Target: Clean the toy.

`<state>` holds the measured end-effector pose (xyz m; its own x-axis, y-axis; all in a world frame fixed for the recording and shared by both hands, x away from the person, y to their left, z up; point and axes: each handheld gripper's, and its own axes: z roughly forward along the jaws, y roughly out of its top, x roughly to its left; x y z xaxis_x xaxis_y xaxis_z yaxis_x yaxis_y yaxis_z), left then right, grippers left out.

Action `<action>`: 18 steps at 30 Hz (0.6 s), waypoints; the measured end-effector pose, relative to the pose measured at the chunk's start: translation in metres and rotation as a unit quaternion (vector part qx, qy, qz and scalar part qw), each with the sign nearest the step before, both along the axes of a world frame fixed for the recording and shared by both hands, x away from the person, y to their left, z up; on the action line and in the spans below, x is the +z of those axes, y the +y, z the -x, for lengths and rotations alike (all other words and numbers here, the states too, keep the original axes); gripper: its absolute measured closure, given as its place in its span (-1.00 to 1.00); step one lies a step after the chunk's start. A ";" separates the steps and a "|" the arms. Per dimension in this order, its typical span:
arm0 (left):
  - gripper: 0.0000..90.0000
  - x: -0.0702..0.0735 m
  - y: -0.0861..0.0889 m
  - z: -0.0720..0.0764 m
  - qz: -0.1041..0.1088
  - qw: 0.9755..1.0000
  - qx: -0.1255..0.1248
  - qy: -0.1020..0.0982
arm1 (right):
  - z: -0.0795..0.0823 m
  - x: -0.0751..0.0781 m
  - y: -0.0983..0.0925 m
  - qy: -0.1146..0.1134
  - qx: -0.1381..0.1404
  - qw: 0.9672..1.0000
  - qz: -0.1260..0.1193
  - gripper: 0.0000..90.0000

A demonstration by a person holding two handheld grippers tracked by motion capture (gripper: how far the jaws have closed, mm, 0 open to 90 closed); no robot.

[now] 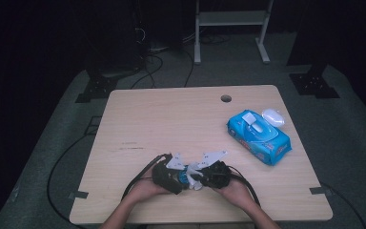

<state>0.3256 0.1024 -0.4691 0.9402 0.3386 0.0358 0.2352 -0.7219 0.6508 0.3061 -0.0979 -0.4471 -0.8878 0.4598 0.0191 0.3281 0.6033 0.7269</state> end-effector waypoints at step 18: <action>-0.45 0.000 -0.001 0.000 -0.008 1.000 -0.003 -0.002 | -0.009 0.008 -0.017 -0.009 -0.029 1.000 -0.004 0.82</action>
<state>0.3252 0.1012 -0.4687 0.9419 0.3327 0.0458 0.2280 -0.7336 0.6402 0.3147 -0.1153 -0.4393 -0.8601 0.5100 0.0080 0.3492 0.5775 0.7379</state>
